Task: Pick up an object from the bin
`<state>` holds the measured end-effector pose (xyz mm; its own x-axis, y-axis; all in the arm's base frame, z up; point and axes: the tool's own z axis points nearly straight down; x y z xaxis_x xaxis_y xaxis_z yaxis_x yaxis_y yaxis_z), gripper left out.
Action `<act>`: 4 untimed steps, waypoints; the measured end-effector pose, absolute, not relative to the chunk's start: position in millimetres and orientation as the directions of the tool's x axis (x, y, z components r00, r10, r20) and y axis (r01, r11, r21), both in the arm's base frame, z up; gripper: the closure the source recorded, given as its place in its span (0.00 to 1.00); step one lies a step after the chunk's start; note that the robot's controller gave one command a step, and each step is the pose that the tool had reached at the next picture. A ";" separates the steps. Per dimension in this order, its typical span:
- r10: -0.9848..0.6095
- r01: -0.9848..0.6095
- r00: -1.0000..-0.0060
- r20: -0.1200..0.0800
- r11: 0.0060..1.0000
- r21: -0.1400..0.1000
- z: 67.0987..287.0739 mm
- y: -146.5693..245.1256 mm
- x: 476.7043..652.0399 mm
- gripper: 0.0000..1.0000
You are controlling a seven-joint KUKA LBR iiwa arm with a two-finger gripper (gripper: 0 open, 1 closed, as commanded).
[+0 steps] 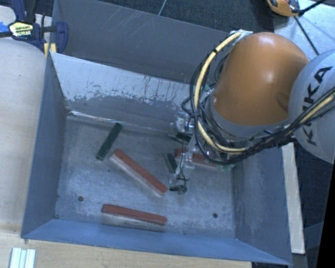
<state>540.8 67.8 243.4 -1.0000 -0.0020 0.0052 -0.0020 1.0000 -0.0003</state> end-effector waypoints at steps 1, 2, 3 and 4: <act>0.000 0.000 -1.000 -0.004 1.000 0.001 248.2 67.6 542.2 0.00; 0.019 0.019 -1.000 -0.010 1.000 0.001 200.3 64.9 543.6 0.00; 0.112 0.112 -0.994 -0.007 0.994 0.002 146.7 58.7 535.0 0.00; 0.011 0.011 -1.000 -0.009 1.000 0.002 72.9 49.5 569.4 1.00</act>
Offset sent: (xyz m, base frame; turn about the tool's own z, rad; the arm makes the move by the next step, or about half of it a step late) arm 0.0006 -0.0082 -0.1447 0.0619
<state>569.4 49.5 72.9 -0.9999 0.0110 -0.0089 0.0110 0.9999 0.0023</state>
